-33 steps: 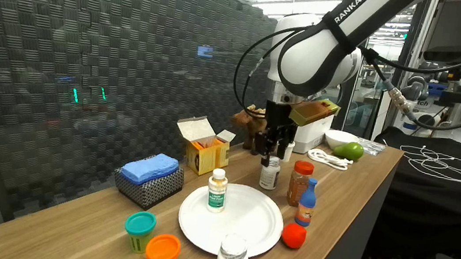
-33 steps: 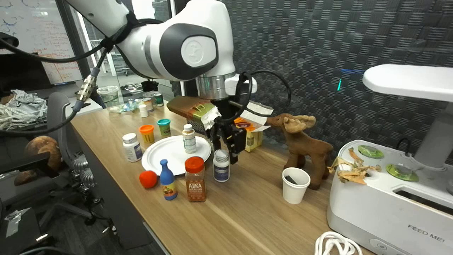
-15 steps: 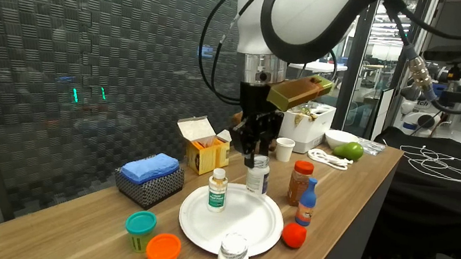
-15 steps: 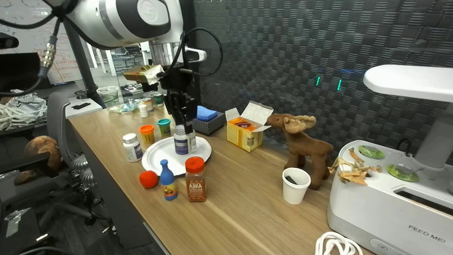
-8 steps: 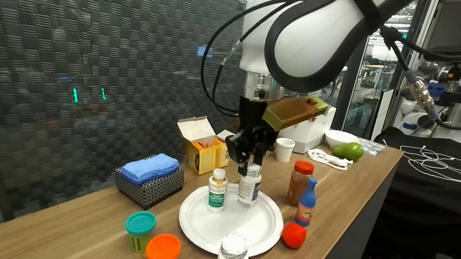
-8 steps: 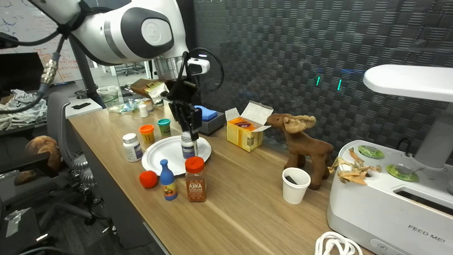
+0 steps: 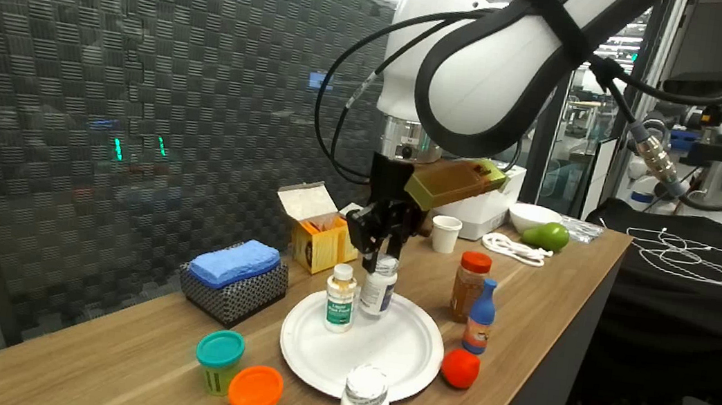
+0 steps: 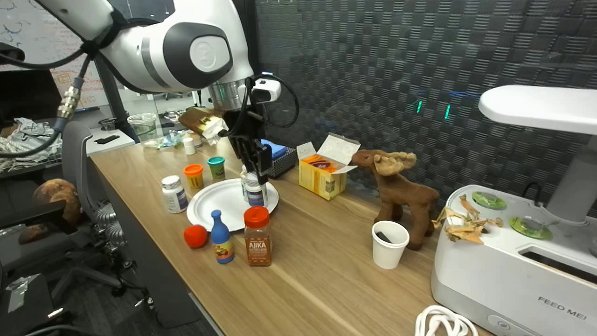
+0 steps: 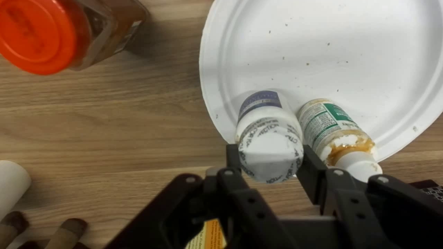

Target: Put the bottles and the orange plushie surrounding the white plate on the white plate

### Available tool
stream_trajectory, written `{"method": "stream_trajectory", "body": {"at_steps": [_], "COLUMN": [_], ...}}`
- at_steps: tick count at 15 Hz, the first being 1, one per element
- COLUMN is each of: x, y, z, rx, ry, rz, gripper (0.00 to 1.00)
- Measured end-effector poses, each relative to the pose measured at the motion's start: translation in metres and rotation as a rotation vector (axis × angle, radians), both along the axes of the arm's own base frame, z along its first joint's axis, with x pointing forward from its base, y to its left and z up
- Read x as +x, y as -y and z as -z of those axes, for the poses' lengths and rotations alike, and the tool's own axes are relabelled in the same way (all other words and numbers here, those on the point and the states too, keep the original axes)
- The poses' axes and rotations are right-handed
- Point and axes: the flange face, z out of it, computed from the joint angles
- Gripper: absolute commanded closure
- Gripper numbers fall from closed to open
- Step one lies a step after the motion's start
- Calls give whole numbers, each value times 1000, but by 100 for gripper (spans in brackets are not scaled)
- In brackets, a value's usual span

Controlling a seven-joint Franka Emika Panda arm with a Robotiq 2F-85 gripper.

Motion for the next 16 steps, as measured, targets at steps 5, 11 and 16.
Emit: {"method": "stream_trajectory", "body": {"at_steps": [5,11,16], "x": [-5,-8,-7], "y": [-6,-5,-6], "z": [6,14,12], "rx": [7,5,5], "ry": [-15,-29,-18], "rz": [-9,-10,-15], "gripper": [80,30,0]}}
